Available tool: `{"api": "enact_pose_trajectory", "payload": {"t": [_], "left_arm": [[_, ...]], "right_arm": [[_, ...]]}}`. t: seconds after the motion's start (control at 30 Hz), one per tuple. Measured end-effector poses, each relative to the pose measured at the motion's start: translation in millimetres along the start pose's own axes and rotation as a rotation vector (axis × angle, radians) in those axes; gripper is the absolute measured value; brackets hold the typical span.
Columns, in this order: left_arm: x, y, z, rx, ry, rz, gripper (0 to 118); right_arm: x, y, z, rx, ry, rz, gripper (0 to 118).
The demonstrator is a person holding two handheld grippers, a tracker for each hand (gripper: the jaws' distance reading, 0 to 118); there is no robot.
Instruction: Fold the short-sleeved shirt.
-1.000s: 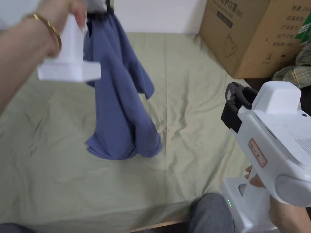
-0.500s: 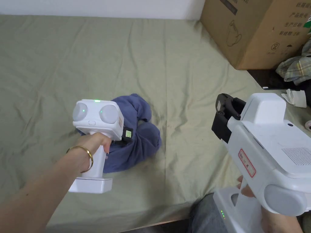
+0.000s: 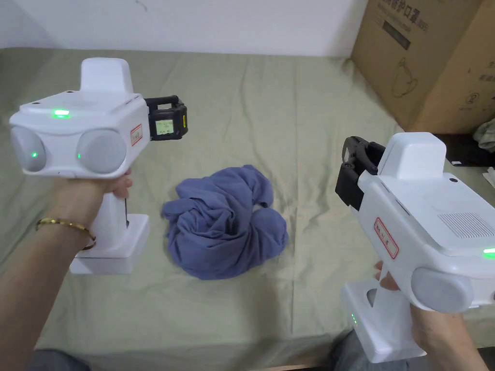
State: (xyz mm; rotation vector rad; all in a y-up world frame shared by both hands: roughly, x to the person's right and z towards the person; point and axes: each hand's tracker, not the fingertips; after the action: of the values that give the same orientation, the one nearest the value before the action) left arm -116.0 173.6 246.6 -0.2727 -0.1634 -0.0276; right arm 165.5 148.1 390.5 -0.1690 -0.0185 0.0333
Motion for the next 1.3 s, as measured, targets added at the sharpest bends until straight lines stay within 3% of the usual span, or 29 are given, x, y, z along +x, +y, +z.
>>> {"api": "enact_pose_trajectory", "payload": {"t": [0.2, 0.23, 0.3, 0.33, 0.43, 0.83, 0.9, 0.93, 0.97, 1.03, 1.07, 1.3], "left_arm": [[-18.6, -27.5, 51.0, 0.072, 0.062, -0.006, 99], [-19.3, -34.8, 56.8, 0.075, 0.067, 0.000, 89], [-21.5, -47.5, 64.2, 0.076, 0.077, 0.009, 46], [-22.5, -54.1, 65.8, 0.070, 0.078, 0.016, 32], [-24.6, -68.7, 69.1, 0.051, 0.088, 0.023, 0], [-27.7, -88.2, 50.7, -0.122, 0.045, 0.102, 0], [-27.1, -84.5, 31.7, -0.207, 0.042, 0.113, 16], [-28.6, -82.2, 17.5, -0.279, 0.033, 0.110, 32], [-30.6, -81.1, 4.7, -0.316, 0.012, 0.129, 64], [-30.8, -77.3, -23.5, -0.400, -0.030, 0.170, 102], [-31.9, -76.7, -38.2, -0.441, -0.048, 0.193, 115], [-13.2, -91.6, -142.3, -0.691, -0.038, 0.172, 118]], "right_arm": [[-17.5, 3.1, -1.8, 0.025, 0.022, -0.004, 0], [-19.6, 2.9, -1.4, 0.023, 0.028, -0.007, 0], [-23.0, 1.4, -0.4, 0.021, 0.037, -0.005, 0], [-24.3, 0.3, 0.2, 0.019, 0.040, -0.002, 0], [-27.2, -5.5, 3.2, 0.014, 0.051, -0.002, 0], [-24.1, -16.3, 2.6, -0.024, 0.057, 0.002, 0], [-22.9, -16.3, 1.7, -0.027, 0.055, 0.008, 0], [-22.0, -16.4, 1.1, -0.028, 0.055, 0.010, 0], [-20.9, -16.8, 0.4, -0.031, 0.053, 0.012, 0], [-18.8, -18.2, -1.6, -0.036, 0.048, 0.014, 0], [-17.9, -18.9, -3.1, -0.040, 0.045, 0.016, 0], [-9.7, -26.6, -17.5, -0.086, 0.029, 0.034, 0]]}}
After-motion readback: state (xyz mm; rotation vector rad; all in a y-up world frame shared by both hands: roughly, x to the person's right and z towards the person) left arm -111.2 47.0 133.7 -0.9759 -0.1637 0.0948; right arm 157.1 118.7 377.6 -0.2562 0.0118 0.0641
